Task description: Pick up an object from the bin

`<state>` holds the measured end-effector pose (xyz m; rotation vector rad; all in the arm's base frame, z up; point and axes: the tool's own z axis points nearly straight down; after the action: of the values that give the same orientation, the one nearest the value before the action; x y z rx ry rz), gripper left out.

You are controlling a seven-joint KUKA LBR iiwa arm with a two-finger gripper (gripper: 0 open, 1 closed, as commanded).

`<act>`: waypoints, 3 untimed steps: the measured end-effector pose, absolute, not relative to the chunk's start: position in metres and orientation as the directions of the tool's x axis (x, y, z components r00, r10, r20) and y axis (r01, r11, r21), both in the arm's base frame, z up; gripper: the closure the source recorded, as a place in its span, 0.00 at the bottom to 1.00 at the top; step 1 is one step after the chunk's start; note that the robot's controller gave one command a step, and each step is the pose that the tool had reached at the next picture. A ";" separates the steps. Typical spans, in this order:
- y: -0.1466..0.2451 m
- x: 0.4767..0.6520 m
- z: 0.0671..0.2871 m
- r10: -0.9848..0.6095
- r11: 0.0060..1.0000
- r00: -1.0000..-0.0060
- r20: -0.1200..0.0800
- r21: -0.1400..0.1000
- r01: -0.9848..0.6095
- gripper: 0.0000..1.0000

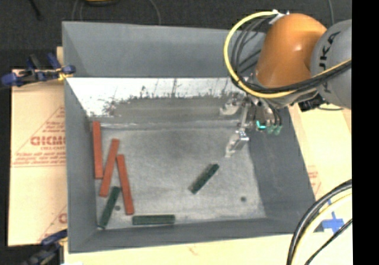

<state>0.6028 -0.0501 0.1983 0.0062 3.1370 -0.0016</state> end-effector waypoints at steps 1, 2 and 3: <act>-0.049 0.598 0.158 0.001 1.000 -1.000 -0.013 -0.002 0.001 0.00; -0.040 0.567 0.084 -0.013 1.000 -1.000 -0.004 -0.001 -0.013 1.00; -0.040 0.567 0.084 -0.014 1.000 -1.000 -0.004 -0.001 -0.014 1.00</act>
Offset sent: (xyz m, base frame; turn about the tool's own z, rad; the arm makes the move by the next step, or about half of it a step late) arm -0.0369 0.0110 -0.1152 -0.0216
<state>0.5671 -0.0403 0.0844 -0.0217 3.1377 -0.0016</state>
